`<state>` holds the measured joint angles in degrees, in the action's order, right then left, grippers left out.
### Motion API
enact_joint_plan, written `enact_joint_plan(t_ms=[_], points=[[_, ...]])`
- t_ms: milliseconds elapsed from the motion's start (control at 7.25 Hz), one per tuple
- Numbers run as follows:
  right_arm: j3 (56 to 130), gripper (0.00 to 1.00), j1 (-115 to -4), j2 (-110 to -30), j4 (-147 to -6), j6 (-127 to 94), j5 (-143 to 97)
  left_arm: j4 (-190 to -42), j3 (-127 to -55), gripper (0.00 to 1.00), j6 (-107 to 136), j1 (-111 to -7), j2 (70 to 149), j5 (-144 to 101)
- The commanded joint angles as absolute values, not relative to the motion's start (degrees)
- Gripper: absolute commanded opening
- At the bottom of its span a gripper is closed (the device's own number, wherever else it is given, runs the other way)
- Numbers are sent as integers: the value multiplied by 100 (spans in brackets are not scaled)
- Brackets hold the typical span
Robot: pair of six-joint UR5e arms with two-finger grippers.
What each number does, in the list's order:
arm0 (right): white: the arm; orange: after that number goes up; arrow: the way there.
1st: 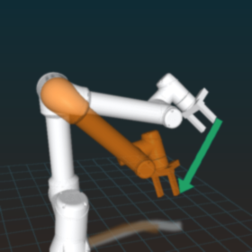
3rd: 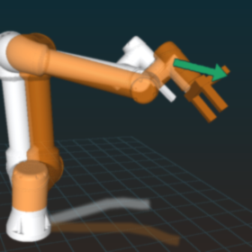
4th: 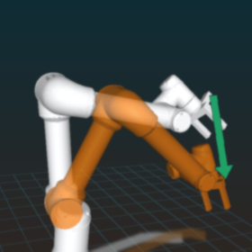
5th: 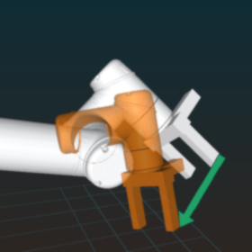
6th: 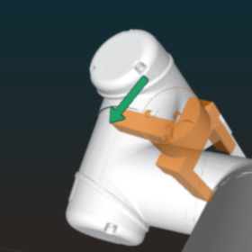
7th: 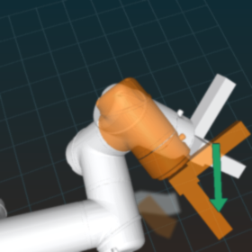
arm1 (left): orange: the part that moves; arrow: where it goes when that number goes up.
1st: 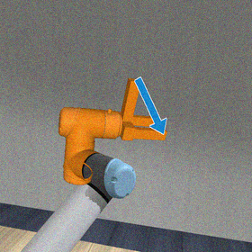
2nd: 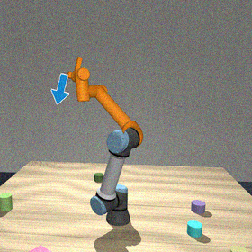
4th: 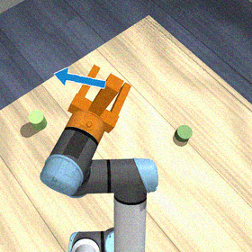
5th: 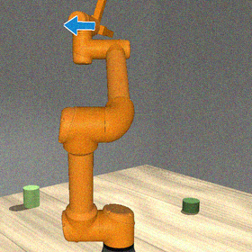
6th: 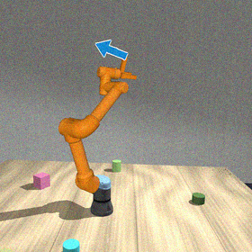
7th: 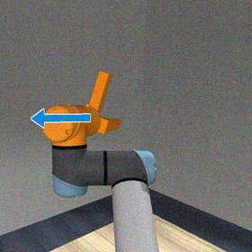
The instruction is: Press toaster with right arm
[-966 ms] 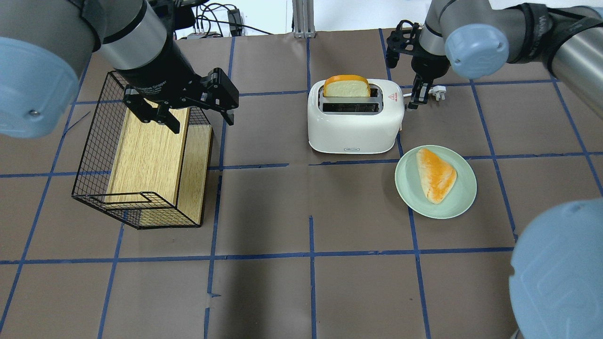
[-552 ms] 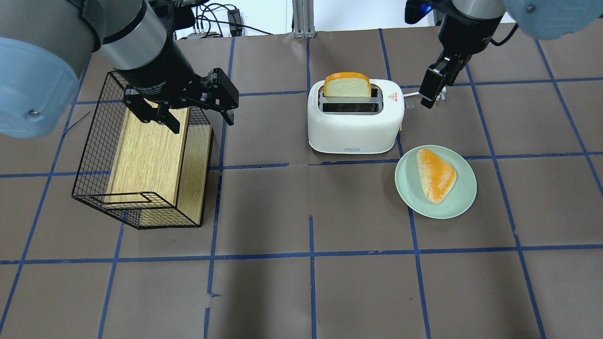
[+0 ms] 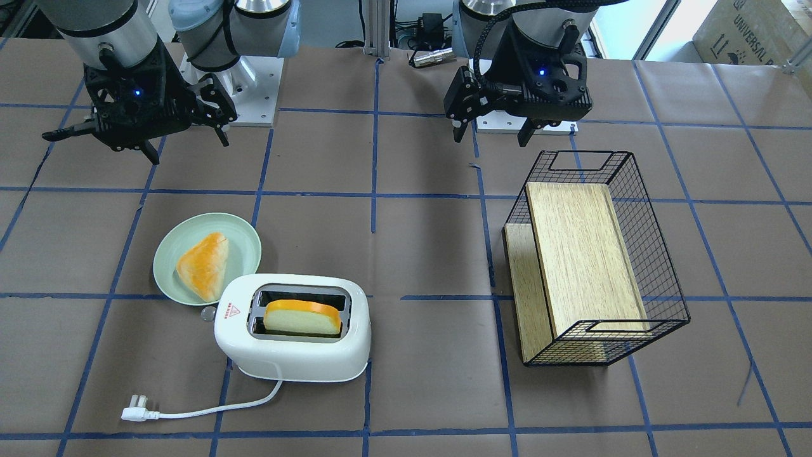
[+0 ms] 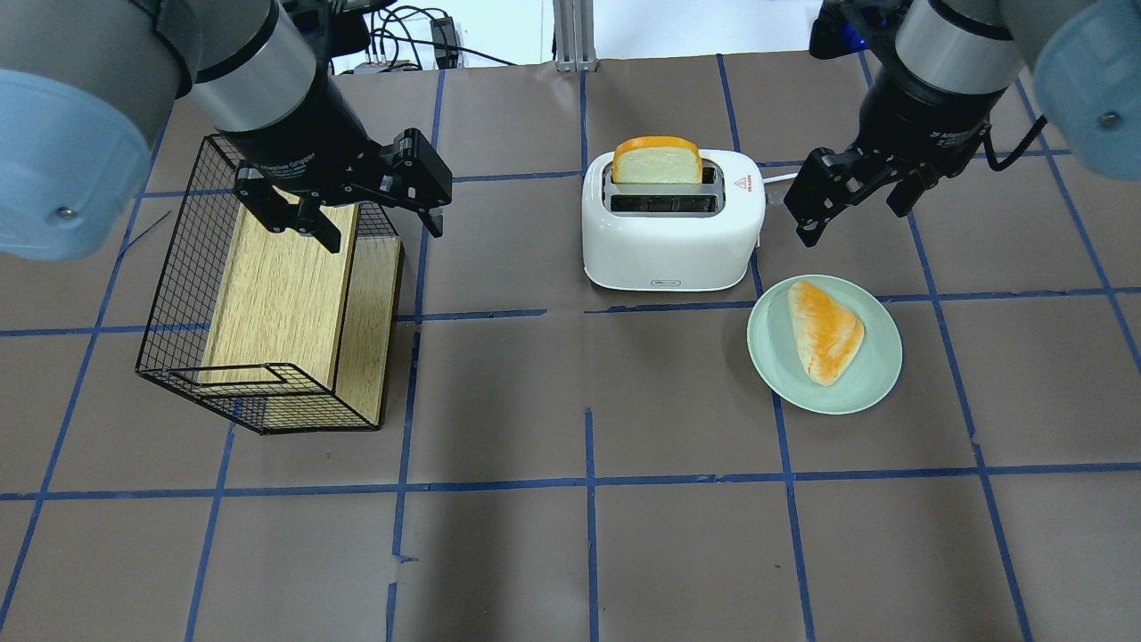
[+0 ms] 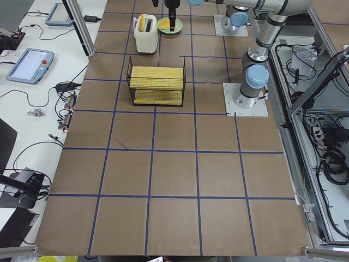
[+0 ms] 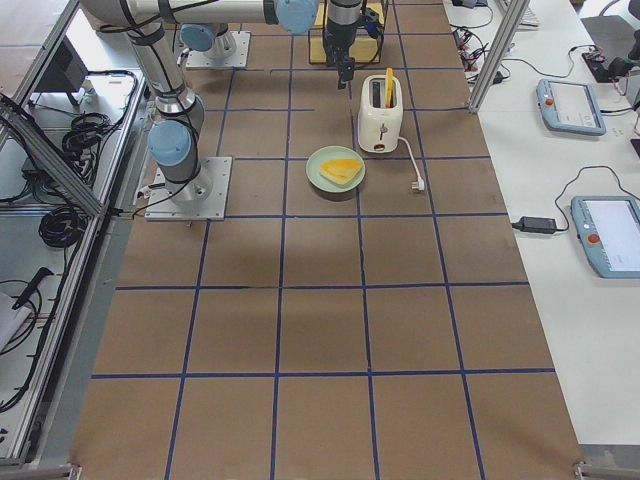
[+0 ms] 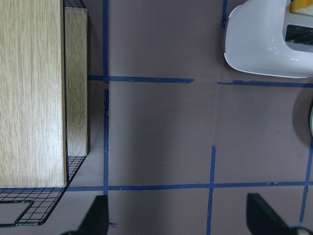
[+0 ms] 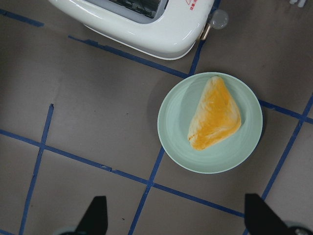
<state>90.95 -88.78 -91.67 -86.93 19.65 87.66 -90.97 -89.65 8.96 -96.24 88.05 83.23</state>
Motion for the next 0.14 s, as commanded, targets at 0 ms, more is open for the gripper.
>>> enact_joint_plan(t_ms=[0], points=[[8974,100,-8903,-9132,-8736,1898,8763,-9097,-8965,100,896,-9624,8807,8323]])
